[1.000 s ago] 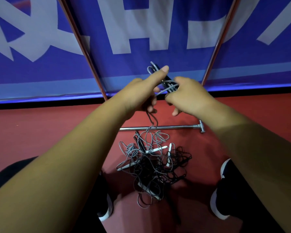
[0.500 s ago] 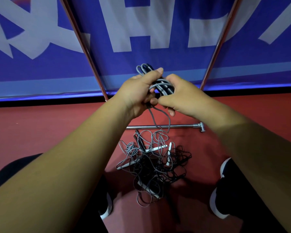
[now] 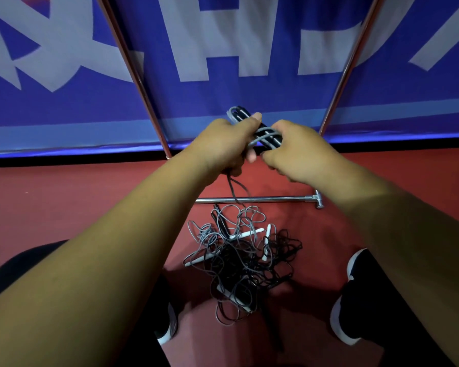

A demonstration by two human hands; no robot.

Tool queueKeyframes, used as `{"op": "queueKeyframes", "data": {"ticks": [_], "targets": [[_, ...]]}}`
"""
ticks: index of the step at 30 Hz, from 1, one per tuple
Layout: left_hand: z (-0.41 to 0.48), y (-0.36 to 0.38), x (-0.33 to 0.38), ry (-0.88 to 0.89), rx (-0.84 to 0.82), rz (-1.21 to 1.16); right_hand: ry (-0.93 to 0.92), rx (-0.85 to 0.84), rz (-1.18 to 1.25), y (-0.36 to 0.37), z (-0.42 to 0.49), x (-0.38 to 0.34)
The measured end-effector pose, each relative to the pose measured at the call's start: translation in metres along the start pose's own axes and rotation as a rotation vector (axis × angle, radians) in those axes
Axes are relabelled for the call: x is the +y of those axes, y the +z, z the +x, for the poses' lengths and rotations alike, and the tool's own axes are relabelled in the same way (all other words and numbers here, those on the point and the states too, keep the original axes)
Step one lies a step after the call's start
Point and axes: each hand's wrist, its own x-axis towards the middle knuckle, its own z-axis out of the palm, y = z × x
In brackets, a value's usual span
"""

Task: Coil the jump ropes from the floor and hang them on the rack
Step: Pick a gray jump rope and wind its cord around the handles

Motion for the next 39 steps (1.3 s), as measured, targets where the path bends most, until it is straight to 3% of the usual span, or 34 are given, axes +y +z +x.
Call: {"op": "queueKeyframes", "data": {"ticks": [3, 10, 14, 20, 23, 25, 28, 32, 36, 39], "targets": [[-0.001, 0.001, -0.004, -0.012, -0.159, 0.269, 0.087, -0.021, 0.000, 0.002, 0.002, 0.009], [-0.013, -0.006, 0.007, 0.157, -0.525, 0.043, 0.130, -0.144, 0.206, -0.005, -0.001, 0.009], [-0.014, -0.019, 0.007, 0.189, -0.526, 0.090, 0.123, -0.244, 0.509, -0.010, 0.001, 0.008], [-0.008, -0.031, -0.004, 0.193, -0.409, 0.423, 0.082, -0.405, 0.751, -0.011, -0.008, 0.006], [-0.011, -0.028, -0.005, 0.232, -0.484, 0.424, 0.129, -0.433, 0.867, -0.014, -0.012, 0.003], [-0.013, -0.025, -0.004, 0.254, -0.564, 0.407, 0.196, -0.349, 0.929, -0.013, -0.010, 0.003], [-0.015, -0.020, -0.005, 0.207, -0.697, 0.370, 0.212, -0.215, 0.871, -0.007, -0.010, -0.001], [-0.011, -0.020, -0.014, 0.084, -0.777, 0.445, 0.211, -0.182, 0.828, -0.005, -0.009, -0.002], [-0.001, -0.019, -0.025, -0.015, -0.651, 0.490, 0.150, -0.358, 0.743, -0.012, -0.012, -0.004], [0.002, -0.018, -0.031, 0.011, -0.561, 0.620, 0.091, -0.525, 0.632, -0.018, -0.017, -0.007]]}}
